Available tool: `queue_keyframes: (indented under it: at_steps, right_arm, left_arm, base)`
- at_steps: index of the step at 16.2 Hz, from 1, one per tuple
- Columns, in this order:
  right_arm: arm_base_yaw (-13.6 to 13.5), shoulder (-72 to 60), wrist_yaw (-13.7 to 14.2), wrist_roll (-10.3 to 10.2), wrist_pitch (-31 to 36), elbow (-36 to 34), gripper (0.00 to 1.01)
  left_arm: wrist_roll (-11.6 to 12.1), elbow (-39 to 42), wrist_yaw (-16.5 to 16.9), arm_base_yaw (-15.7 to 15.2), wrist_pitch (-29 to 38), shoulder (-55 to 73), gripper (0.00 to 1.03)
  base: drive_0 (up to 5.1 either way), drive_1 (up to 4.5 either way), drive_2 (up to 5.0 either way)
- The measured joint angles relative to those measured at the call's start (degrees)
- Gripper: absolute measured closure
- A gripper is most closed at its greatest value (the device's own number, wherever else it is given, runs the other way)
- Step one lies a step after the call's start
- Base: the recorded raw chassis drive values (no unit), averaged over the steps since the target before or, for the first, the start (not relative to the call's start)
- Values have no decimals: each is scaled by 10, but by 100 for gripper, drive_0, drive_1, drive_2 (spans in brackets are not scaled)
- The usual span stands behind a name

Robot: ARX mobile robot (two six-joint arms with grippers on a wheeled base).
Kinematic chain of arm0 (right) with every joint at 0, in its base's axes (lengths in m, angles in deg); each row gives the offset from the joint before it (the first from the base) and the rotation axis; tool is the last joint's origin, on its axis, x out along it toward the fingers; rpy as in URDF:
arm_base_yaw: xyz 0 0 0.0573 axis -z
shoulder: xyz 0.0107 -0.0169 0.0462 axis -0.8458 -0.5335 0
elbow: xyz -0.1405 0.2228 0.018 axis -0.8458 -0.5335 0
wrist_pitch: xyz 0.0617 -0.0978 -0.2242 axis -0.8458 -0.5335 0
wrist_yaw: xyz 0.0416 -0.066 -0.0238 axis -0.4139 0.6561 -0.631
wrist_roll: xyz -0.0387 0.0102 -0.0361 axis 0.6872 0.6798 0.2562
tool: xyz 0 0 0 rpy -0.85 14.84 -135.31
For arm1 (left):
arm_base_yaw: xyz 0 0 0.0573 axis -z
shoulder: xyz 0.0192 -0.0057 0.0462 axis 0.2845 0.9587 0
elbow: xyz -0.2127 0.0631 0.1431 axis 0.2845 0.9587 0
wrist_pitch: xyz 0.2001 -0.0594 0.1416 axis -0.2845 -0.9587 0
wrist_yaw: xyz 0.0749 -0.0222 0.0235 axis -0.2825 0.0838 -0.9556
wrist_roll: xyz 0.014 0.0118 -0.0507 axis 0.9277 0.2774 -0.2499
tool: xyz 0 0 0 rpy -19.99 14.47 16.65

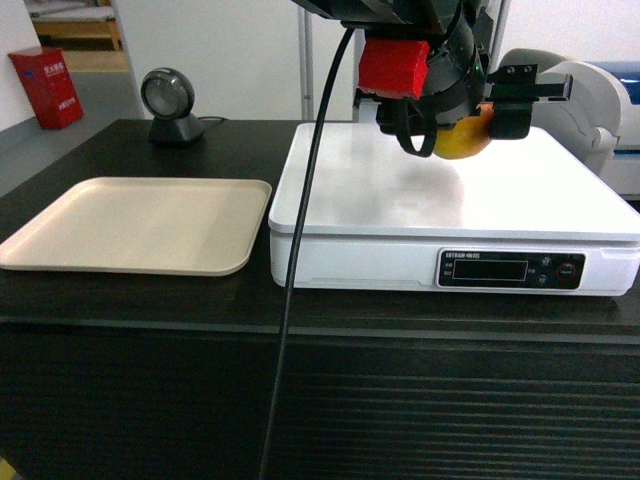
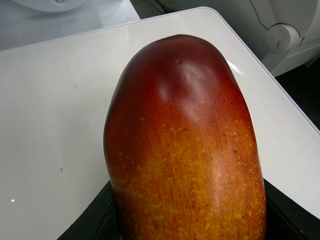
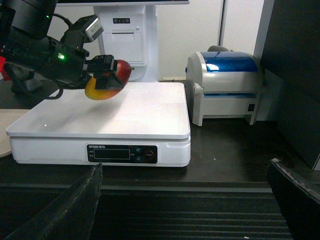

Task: Place dark red mango on scale at checkout

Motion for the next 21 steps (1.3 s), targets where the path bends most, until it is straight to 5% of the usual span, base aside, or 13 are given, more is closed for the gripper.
queue_keyframes:
  at_steps: [5, 9, 12, 13, 16, 19, 21]
  right_arm:
    - [0, 0, 0, 0, 0, 0, 3]
    - [0, 0, 0, 0, 0, 0, 3]
    - [0, 0, 0, 0, 0, 0, 3]
    - [0, 0, 0, 0, 0, 0, 3]
    - [0, 0, 0, 0, 0, 0, 3]
    - [0, 0, 0, 0, 0, 0, 3]
    - [0, 0, 0, 0, 0, 0, 3]
  left_arm:
    - [-88, -87, -20, 2, -76, 60, 44]
    - [-108, -97, -25, 3, -103, 63, 44]
    - [-111, -97, -23, 4, -99, 64, 10]
    - [-109, -97, -23, 4, -97, 64, 3]
    - [-80, -78, -26, 4, -69, 63, 5]
    - [5, -27, -23, 7, -13, 45, 5]
    - [40, 12, -11, 7, 25, 18, 5]
  base:
    - [0, 0, 0]
    - [0, 0, 0]
    - [0, 0, 0]
    - [0, 0, 0]
    - [0, 0, 0]
    - [0, 0, 0]
    - [0, 0, 0]
